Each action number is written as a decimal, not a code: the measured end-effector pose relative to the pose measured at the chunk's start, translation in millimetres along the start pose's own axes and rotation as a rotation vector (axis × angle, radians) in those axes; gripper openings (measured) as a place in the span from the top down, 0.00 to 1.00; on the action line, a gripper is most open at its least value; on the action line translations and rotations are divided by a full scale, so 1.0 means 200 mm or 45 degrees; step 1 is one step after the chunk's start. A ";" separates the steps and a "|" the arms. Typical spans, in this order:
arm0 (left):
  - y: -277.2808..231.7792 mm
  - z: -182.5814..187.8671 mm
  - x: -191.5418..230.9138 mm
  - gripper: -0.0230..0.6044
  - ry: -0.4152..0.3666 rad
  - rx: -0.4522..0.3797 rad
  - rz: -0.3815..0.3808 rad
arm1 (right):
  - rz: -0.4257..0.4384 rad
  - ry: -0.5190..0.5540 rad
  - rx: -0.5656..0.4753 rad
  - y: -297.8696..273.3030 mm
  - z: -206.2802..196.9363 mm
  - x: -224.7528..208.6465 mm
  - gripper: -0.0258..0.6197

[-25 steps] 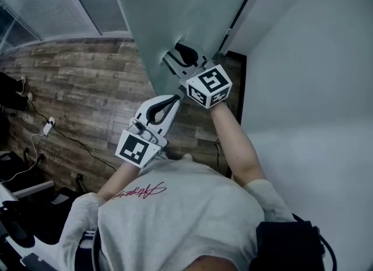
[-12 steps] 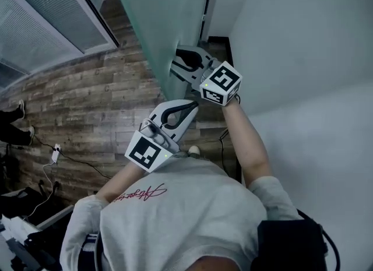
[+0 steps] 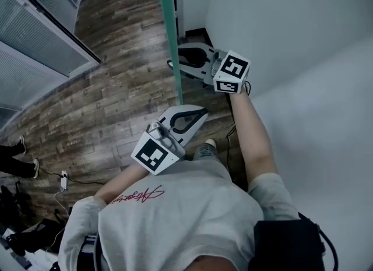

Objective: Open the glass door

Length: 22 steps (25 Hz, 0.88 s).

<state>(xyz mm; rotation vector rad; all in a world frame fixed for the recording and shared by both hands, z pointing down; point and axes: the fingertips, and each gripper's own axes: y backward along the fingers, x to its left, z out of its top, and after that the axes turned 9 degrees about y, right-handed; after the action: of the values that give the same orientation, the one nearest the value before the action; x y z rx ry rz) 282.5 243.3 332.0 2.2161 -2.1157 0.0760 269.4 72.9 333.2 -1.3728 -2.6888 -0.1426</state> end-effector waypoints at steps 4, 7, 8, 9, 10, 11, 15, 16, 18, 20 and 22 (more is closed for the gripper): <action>-0.24 -0.06 -0.07 0.94 -0.004 0.019 -0.022 | -0.006 -0.015 -0.035 0.24 -0.03 -0.04 0.75; -0.38 -0.10 -0.11 0.94 0.009 0.022 -0.019 | -0.013 -0.025 -0.053 0.38 -0.07 -0.07 0.75; -0.41 -0.11 -0.12 0.94 0.015 0.021 -0.019 | -0.014 -0.027 -0.056 0.41 -0.08 -0.08 0.75; -0.45 -0.12 -0.13 0.94 0.023 0.020 -0.019 | -0.015 -0.029 -0.057 0.43 -0.09 -0.08 0.75; -0.48 -0.12 -0.13 0.94 0.028 0.021 -0.019 | -0.014 -0.029 -0.058 0.46 -0.09 -0.09 0.75; -0.51 -0.13 -0.14 0.94 0.032 0.021 -0.019 | -0.011 -0.029 -0.058 0.49 -0.09 -0.10 0.75; -0.62 -0.12 -0.17 0.94 0.043 0.019 -0.013 | 0.005 -0.042 -0.063 0.60 -0.09 -0.13 0.75; -0.65 -0.12 -0.17 0.93 0.042 0.018 -0.011 | 0.006 -0.048 -0.067 0.62 -0.09 -0.14 0.75; -0.69 -0.12 -0.17 0.93 0.038 0.018 -0.010 | 0.008 -0.064 -0.080 0.67 -0.09 -0.16 0.75; -0.73 -0.12 -0.19 0.94 0.028 0.023 -0.014 | 0.012 -0.078 -0.093 0.72 -0.09 -0.18 0.75; -0.76 -0.13 -0.21 0.94 0.025 0.025 -0.013 | 0.019 -0.085 -0.099 0.77 -0.09 -0.18 0.75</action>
<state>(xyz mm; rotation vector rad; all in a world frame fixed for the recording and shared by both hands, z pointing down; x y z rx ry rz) 433.4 293.8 350.4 2.2276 -2.1024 0.1177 417.3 131.3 351.0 -1.4439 -2.7542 -0.2052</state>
